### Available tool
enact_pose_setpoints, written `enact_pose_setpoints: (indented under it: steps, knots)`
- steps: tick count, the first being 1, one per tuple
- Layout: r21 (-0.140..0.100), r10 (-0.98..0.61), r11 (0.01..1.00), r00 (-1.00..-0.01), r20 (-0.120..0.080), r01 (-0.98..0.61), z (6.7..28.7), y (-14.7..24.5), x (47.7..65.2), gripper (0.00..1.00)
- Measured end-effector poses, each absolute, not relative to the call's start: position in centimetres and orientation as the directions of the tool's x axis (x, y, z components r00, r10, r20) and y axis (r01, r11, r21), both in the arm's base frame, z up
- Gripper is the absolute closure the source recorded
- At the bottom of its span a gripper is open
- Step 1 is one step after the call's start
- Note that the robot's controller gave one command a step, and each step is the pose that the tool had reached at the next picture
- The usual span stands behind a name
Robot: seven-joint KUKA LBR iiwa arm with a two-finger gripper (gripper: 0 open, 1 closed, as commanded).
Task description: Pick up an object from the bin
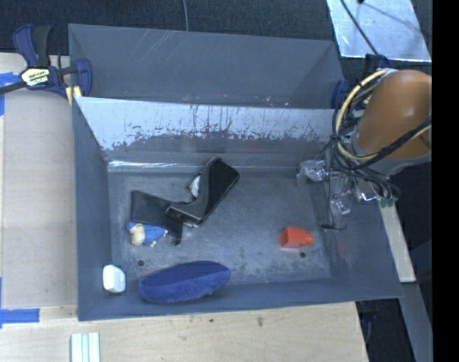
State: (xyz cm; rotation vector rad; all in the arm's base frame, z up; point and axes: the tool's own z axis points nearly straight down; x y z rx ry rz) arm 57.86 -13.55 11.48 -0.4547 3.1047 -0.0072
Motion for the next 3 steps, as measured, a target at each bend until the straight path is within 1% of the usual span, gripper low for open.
enact_pose_setpoints:
  steps: [1,2,3]
  knots:
    - [0.002,-0.147,0.989,-0.989,0.004,-0.147,6.8,-11.0,49.6,0.00]
    - [-0.002,-0.149,0.989,-0.989,-0.005,-0.149,7.1,-11.1,50.0,1.00]
    - [-0.002,-0.119,0.993,-0.993,-0.013,-0.119,23.3,-6.4,51.4,1.00]
